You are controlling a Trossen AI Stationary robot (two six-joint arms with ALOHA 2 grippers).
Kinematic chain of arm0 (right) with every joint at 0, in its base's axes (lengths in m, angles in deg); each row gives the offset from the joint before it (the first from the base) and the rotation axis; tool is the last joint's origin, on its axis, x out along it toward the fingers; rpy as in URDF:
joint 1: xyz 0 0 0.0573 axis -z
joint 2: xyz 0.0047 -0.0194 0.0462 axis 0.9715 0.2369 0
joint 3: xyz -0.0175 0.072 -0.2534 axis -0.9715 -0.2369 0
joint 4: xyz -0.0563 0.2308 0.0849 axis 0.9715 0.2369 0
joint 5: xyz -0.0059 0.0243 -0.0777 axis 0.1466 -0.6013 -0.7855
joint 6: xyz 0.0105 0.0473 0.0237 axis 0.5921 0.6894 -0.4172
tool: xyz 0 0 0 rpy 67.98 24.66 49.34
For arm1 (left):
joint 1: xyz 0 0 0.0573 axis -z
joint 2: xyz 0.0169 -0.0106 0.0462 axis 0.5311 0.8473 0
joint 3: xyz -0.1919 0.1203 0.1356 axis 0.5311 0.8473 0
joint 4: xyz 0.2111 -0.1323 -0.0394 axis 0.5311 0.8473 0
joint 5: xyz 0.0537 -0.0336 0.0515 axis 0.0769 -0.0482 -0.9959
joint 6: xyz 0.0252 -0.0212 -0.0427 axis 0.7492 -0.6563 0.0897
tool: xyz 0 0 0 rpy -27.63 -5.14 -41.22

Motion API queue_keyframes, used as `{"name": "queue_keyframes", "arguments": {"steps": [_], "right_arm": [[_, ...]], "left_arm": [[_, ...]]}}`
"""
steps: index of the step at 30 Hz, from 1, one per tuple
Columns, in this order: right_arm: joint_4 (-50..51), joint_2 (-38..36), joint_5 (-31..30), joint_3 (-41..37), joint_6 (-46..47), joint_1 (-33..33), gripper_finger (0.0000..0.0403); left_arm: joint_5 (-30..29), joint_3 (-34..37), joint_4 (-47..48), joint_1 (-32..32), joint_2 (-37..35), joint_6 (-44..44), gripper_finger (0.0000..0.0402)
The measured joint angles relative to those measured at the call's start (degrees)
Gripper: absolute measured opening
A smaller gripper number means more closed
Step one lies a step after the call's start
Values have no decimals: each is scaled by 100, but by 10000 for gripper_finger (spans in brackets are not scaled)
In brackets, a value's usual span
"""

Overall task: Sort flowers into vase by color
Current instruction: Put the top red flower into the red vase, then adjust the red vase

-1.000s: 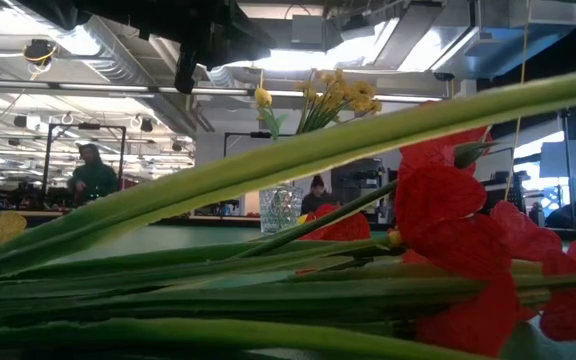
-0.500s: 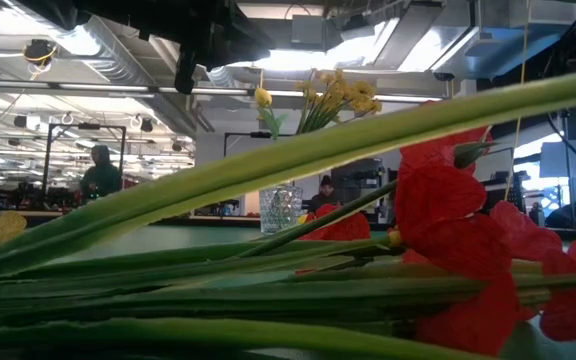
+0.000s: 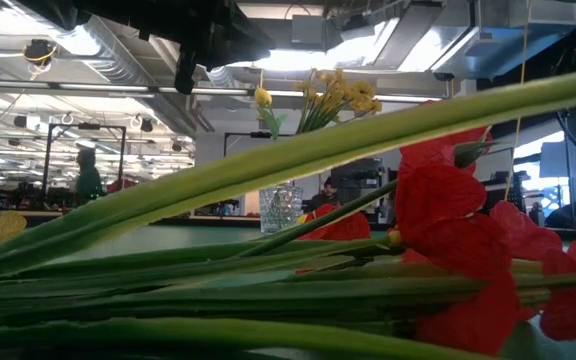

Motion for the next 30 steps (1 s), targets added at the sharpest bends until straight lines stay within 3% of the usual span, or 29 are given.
{"name": "queue_keyframes", "arguments": {"steps": [4, 8, 19, 23, 30], "right_arm": [[-928, 135, 679, -322, -805, 371, 0], [-1007, 132, 994, -523, -843, 611, 0], [-941, 128, 934, -760, -660, 592, 3], [-591, 128, 928, -760, -430, 592, 33], [-97, 115, 772, -760, 43, 592, 126]], "left_arm": [[-1, 0, 0, 0, 0, -21, 55], [-1, 0, 0, 0, 0, -31, 55], [-2, 0, 2, 0, 0, -31, 55], [-2, 0, 2, 0, 0, -32, 55], [0, 0, 2, 0, 0, -33, 55]]}}
